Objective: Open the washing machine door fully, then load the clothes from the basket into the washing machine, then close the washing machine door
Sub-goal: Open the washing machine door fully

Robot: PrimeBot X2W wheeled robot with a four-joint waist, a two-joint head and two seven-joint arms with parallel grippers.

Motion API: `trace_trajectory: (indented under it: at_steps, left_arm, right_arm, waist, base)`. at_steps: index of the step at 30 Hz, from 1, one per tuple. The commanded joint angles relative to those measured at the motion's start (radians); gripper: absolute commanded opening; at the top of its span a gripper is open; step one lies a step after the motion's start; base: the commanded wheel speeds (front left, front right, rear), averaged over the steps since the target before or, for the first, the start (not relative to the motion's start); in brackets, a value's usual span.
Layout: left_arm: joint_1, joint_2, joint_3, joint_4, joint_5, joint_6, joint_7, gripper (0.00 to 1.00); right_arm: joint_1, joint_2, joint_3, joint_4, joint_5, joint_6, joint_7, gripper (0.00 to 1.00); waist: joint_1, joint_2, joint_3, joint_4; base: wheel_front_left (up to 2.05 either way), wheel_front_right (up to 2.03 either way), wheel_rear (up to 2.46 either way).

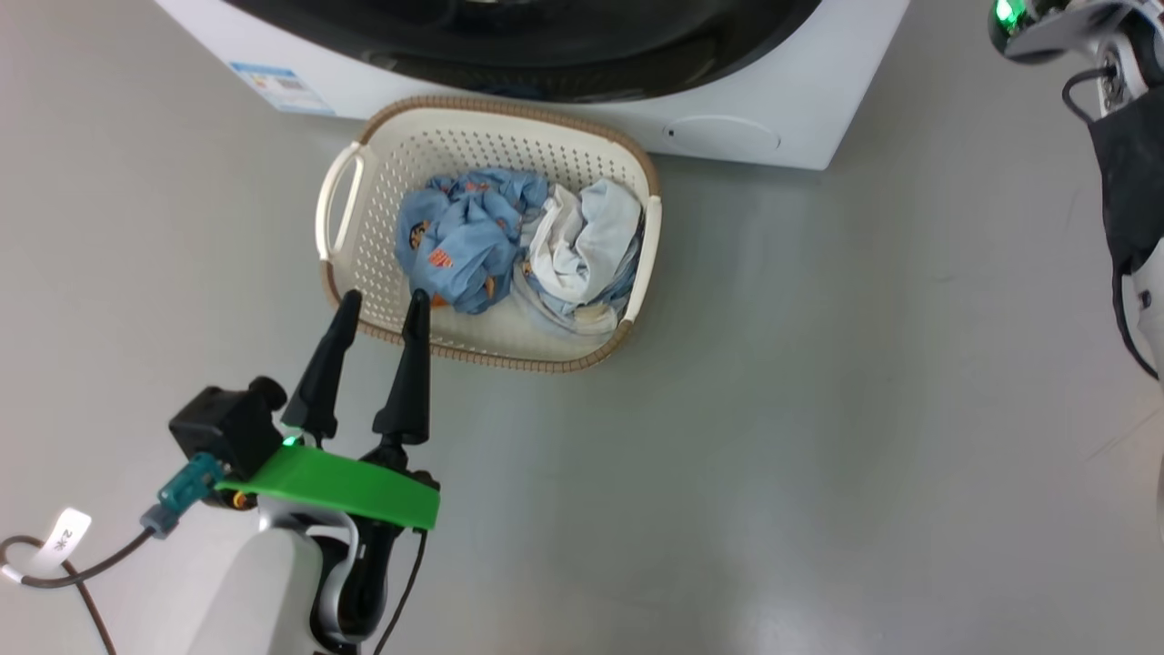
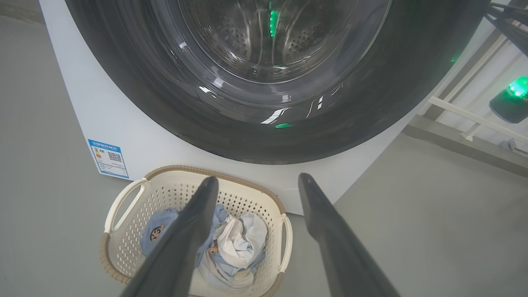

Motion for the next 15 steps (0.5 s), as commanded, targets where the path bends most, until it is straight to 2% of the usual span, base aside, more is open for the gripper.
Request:
trace_trajectory:
  at_steps: [1,15]
  left_arm:
    - [-0.021,0.02,0.027,-0.027,-0.009,-0.002,-0.006,1.0]
    - [-0.052,0.008,0.014,-0.031,-0.019,-0.002,-0.006,1.0]
  right_arm:
    - [-0.027,0.014,0.009,-0.021,-0.009,0.002,0.005,0.0]
    - [-0.101,0.024,0.047,0.012,-0.069,0.002,0.007,0.0]
  waist:
    - [0.0,0.0,0.018,0.01]
    - [0.0,0.0,0.068,0.03]
  base:
    - [0.0,0.0,0.0]
    - [0.0,0.0,0.0]
